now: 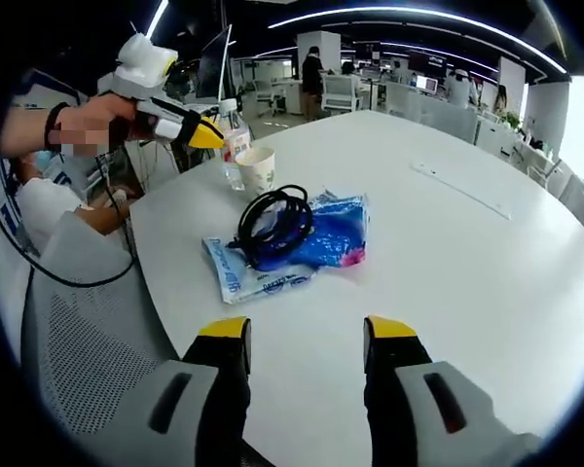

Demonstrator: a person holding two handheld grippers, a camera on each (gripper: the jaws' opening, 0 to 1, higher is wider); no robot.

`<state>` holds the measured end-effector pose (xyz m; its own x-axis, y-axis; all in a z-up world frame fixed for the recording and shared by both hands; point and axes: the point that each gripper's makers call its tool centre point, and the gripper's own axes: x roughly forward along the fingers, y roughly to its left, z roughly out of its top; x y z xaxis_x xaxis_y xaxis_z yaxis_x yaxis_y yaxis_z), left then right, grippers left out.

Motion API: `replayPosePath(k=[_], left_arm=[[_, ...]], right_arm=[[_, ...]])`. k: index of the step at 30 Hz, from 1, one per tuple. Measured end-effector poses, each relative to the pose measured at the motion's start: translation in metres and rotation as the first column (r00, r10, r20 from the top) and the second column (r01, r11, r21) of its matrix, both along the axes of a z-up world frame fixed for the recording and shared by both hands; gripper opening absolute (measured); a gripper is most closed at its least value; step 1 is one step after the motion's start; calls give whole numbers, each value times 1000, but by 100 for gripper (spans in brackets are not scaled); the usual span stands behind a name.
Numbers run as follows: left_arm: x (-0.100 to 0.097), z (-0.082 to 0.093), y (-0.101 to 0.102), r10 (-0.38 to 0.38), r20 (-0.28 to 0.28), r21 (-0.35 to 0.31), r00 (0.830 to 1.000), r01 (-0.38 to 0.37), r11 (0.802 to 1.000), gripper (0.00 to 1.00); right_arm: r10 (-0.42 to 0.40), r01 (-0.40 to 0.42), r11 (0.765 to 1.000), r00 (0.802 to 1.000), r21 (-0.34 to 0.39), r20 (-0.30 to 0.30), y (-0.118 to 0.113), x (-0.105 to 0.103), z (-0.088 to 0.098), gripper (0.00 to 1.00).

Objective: Arrange the tabletop items into an orderly group along one side of the table until the central work area is clear of visible clutter.

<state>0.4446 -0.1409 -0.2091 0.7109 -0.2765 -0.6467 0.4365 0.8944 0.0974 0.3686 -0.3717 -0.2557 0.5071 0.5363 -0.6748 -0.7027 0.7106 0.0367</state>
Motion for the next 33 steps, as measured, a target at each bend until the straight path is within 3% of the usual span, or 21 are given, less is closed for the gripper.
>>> replayPosePath(k=[14,33], left_arm=[[-29,-5,22,82,-15,-54,996,-83,995,14],[-48,-4,38,161,-8,-112,987,-160,981,17]], right_arm=[[54,-54,999,999,6,-1,26,3,0,45],[109,-109,994,994,6,-6,49,16,8,45]])
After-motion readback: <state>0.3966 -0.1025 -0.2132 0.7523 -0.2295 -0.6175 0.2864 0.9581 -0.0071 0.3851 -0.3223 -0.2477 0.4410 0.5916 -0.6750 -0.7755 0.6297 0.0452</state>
